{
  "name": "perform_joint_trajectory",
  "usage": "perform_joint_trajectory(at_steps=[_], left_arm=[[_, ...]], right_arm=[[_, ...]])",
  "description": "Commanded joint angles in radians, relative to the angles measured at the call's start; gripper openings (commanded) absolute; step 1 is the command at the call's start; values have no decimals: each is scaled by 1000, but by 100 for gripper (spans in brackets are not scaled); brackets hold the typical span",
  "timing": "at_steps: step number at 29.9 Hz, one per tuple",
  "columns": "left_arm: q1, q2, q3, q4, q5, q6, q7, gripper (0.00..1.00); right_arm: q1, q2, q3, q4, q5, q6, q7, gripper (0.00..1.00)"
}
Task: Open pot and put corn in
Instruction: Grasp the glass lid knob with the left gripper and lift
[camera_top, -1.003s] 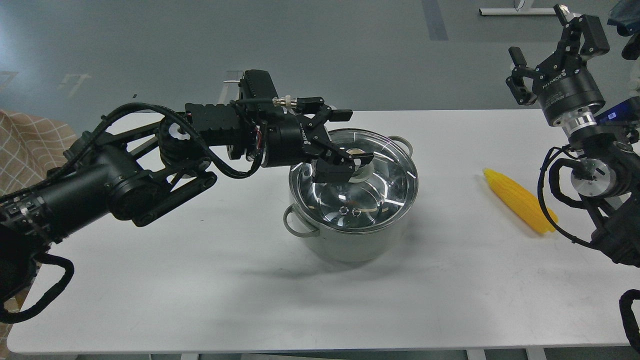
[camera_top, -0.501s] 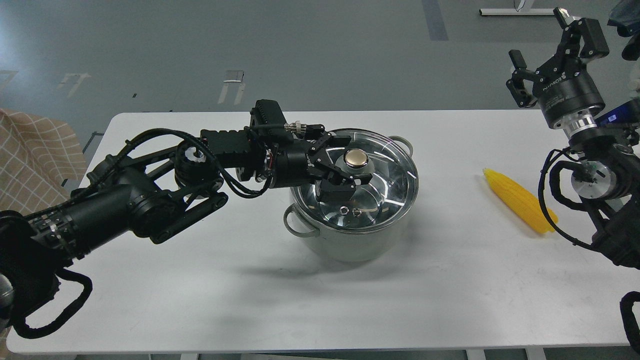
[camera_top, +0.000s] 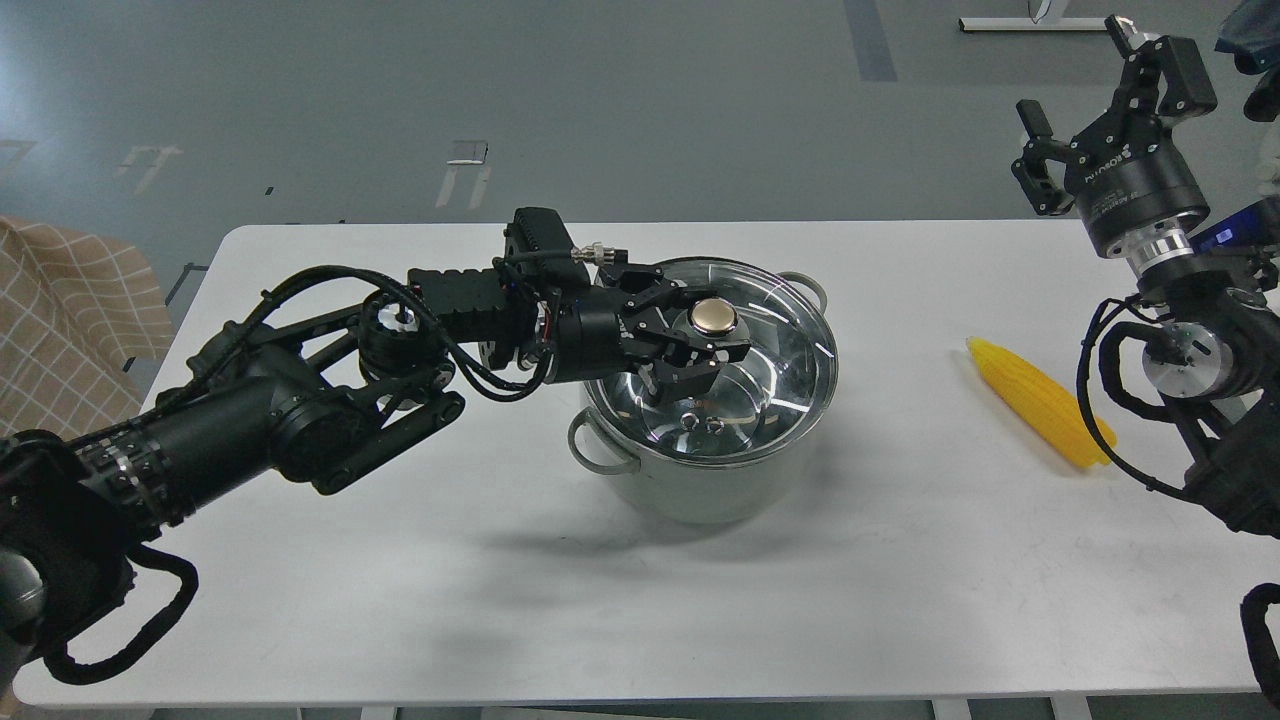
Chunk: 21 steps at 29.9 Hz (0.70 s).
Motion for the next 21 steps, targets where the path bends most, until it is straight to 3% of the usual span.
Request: perform_joint_trajectory(at_steps=[1,2,3,4,7,17,21], left_arm=[[-2,-5,-1,3,3,0,0,62],[-2,-5,-1,3,3,0,0,55],[0,-4,-1,5,3,0,0,38],[0,-3,-1,3,3,0,0,30],[-2,-3,-4,3,2,0,0,19],[-72,9,-32,-3,-17,0,0,17],[-149,102,-37,-29,-116,-4,0,18]], right_arm=[[-8,0,0,1,-1,0,0,99],[-9,0,0,1,-1,0,0,99],[-12,-2,2,3,-1,0,0,99],[-12,-2,0,3,-1,0,0,99],[-23,-6,2,10,-1,0,0,99],[-34,-8,2,18,-1,0,0,99],[-34,-9,2,20,-1,0,0,99]])
